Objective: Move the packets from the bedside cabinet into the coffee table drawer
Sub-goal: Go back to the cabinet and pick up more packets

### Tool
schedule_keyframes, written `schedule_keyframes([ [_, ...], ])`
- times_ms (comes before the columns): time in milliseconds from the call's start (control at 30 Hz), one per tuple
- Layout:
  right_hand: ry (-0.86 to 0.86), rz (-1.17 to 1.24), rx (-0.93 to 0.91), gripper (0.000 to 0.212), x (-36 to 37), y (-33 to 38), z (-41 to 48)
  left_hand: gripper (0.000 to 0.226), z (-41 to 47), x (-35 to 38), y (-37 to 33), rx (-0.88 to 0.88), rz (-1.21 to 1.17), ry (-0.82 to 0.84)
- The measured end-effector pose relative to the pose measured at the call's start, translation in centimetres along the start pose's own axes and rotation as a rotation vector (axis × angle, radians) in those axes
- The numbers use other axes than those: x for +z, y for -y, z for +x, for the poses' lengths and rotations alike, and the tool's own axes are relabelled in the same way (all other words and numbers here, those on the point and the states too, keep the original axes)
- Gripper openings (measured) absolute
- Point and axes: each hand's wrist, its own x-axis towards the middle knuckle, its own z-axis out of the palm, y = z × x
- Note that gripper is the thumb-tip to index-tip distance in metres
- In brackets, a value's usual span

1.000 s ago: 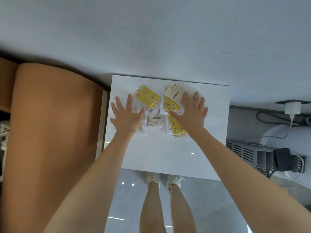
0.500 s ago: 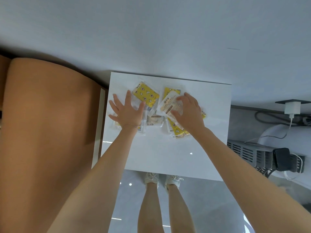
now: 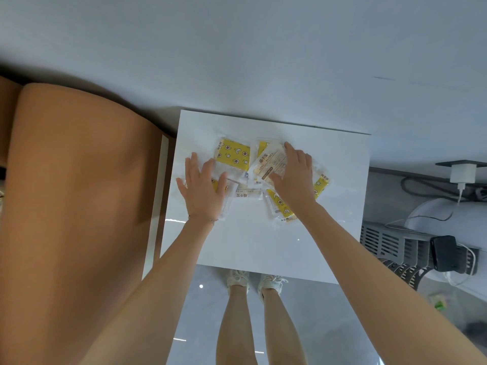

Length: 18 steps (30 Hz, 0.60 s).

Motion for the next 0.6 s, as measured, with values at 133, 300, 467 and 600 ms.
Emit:
schedule_keyframes([
  [133, -0.106, 0.137, 0.003, 0.073, 0.0, 0.5, -1.3, 0.049, -1.1, -1.0, 2.2, 0.128, 0.001, 0.045],
  [300, -0.067, 0.434, 0.218, 0.046, -1.1, 0.6, -2.0, 0.062, -2.5, -1.9, 4.8, 0.300, 0.164, 0.135],
  [467, -0.009, 0.805, 0.494, 0.028, -2.1, -0.7, -2.9, 0.062, -3.0, -2.2, 4.6, 0.153, 0.062, 0.060],
  [600, 0.022, 1.055, 0.593, 0.023, -2.7, -1.6, -3.4, 0.037, -2.0, -2.9, 3.8, 0.123, -0.199, 0.099],
])
